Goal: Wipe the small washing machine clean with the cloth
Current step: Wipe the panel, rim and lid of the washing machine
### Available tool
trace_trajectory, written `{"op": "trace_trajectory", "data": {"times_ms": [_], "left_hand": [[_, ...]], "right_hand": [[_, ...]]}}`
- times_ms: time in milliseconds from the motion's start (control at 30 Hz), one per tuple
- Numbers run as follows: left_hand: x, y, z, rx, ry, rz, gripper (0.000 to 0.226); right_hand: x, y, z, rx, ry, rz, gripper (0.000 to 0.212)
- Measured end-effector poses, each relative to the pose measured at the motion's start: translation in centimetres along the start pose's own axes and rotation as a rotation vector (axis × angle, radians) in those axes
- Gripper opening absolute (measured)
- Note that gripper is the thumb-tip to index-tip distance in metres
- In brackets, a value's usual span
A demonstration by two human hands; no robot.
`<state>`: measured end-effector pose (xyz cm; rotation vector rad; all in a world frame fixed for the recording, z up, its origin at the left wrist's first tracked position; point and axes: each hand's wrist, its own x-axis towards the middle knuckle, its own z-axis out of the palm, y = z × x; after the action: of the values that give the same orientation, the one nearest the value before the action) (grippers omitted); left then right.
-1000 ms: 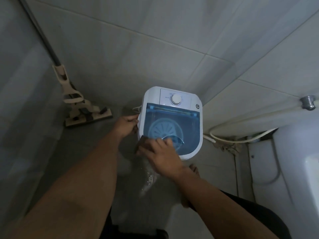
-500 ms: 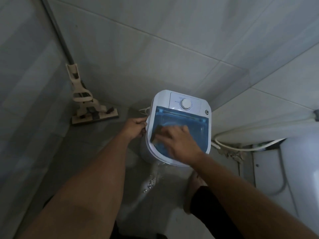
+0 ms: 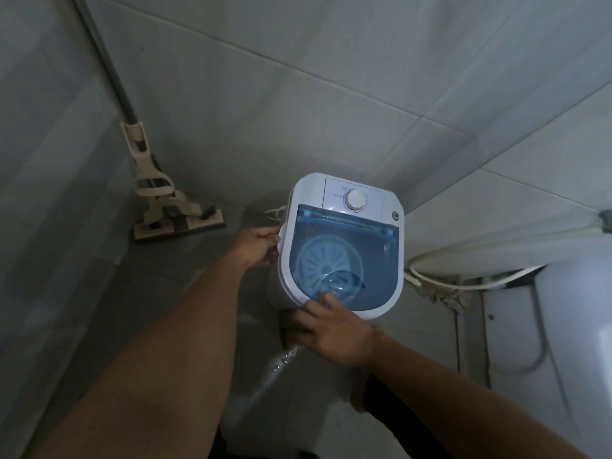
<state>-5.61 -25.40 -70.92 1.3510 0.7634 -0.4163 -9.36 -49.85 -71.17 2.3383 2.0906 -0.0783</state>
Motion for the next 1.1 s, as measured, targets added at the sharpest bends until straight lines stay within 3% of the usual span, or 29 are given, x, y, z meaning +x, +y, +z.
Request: {"op": "trace_trajectory", "data": {"times_ms": [67,200,333,400,533,600,667,800,867,1000,1100], "left_hand": [[-0.2,0.2,0.0,-0.003,-0.002,0.000,0.034],[-0.5,0.4,0.1,-0.002,-0.008,-0.005,0.034],[-0.5,0.4,0.2,0.003,-0.009,-0.001,0.034],[-0.4,0.4,0.4,-0.054,-0.005,0.018,0.036],[0.0,0.1,0.5,-0.036,-0.006,0.035,0.032],[0.2,-0.1,0.4,-0.013,0.003,0.023,0.035],[0.3,0.0,0.5,0.006,0.005,0.024,0.037],[-0.2,0.2,1.0,0.034,0.033,0.030,0.037],[-0.2,0.2,1.0,0.035,0.040,0.023,0.037],[-0.2,0.4,1.2,0.027,0.042,0.011,0.037],[0.0,0.4,1.0,0.044,0.045,0.009,0.037]], "right_hand": [[-1.0,0.3,-0.4,0.021,0.071,0.033,0.027],[2.4,3.5,-3.3,0.062,0.198,0.399,0.035],[6.1,5.4,-3.7,0.071,0.132,0.636,0.036],[6.3,4.1,-2.3,0.090,0.139,0.617,0.036],[3.5,-0.9,-0.1,0.103,0.072,0.279,0.035],[1.1,-2.5,-0.1,0.152,0.107,0.302,0.039],[-1.9,-2.4,-0.6,0.215,0.229,0.506,0.045],[-7.7,0.6,-1.9,0.327,0.582,1.124,0.040],[-9.4,2.0,-1.4,0.336,0.628,1.336,0.035],[-8.9,0.9,0.9,0.378,0.530,1.470,0.039],[-6.0,-3.2,1.8,0.281,0.416,1.330,0.039]]}}
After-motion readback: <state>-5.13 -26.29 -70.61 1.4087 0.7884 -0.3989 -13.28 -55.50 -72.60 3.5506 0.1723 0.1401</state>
